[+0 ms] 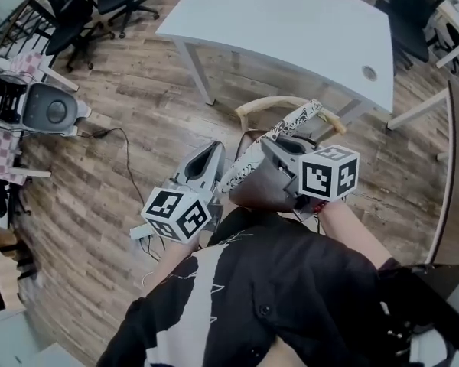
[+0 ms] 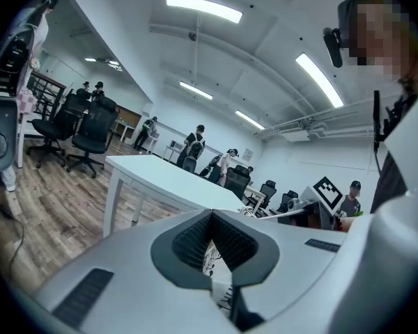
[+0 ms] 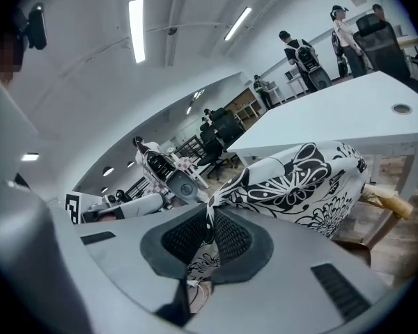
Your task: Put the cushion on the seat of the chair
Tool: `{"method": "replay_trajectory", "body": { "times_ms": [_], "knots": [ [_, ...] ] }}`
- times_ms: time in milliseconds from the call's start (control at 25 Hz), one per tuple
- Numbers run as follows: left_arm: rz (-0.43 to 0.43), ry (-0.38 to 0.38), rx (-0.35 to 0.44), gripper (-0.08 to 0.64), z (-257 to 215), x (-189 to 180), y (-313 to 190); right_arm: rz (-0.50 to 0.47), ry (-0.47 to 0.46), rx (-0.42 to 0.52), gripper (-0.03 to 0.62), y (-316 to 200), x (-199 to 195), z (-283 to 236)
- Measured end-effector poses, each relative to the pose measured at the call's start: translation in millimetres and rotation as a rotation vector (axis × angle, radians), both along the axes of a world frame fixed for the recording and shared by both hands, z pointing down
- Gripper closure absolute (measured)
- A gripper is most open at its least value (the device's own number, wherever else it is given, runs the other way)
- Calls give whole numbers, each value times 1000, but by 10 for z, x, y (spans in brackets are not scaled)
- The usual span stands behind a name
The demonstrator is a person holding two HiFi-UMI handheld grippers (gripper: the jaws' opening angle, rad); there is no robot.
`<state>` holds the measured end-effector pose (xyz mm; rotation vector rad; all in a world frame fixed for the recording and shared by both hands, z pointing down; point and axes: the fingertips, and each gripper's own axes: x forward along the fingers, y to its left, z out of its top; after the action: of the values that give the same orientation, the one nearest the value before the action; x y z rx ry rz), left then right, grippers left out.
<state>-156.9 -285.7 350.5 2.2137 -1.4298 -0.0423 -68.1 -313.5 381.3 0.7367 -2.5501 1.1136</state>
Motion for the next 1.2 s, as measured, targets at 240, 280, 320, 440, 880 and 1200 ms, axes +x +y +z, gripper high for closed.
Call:
{"method": "replay_trajectory", "body": {
  "times_ms": [240,280,320,440,880,1200],
  "knots": [
    [-72,-9,-56,555,155,-277,63,-69,-44,5,563,-104,-384,-15],
    [-74,-10,-64,555,181,-291,71,-80,-51,0,563,-89,-414,16],
    [-74,-10,-71,555,207,-294,74,-89,-53,-13,563,-63,-428,78],
    [-51,-16,-86,555,284,-237,72,-83,-32,-77,563,47,-349,414],
    [45,-39,-165,555,636,98,35,89,93,-230,563,95,423,1554],
    [58,-43,-217,555,978,171,2,144,148,-267,563,173,632,1863]
  ]
}}
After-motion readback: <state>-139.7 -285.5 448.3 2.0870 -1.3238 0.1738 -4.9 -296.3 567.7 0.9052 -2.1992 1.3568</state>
